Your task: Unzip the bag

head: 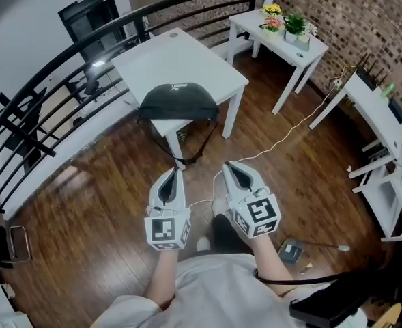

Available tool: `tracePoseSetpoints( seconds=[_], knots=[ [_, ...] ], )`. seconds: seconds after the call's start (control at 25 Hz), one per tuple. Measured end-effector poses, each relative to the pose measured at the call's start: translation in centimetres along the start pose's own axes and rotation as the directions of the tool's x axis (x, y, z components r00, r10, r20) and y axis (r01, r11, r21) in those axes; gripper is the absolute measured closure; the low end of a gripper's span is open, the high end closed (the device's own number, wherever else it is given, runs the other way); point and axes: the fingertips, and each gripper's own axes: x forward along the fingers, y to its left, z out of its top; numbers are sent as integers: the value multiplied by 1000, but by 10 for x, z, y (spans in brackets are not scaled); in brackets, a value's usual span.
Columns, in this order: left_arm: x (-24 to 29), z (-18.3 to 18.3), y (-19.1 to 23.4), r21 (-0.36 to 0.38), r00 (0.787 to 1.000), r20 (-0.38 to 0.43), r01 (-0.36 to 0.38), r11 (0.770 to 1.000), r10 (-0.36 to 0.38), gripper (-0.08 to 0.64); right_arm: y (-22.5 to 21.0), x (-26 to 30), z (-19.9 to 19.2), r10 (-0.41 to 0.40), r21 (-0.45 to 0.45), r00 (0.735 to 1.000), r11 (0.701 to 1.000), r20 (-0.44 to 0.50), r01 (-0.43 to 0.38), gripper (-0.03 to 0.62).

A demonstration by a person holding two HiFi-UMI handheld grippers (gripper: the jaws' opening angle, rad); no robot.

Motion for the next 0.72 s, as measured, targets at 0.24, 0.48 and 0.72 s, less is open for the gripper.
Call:
tracePoseSetpoints(
  seconds=[0.24,0.48,0.72],
  knots=[
    [96,-18,0,19,998,-50,28,999,-27,543,-74,70,2,0,38,1000,999,5,0,604],
    [185,-51,-1,19,995,-95,32,999,-30,543,-138,123,-18,18,12,999,1000,-39,-17,604],
    [227,-119,7,12,971,-229,70,997,-65,543,-170,155,-83,-13,31,992,999,-129,17,604]
  ],
)
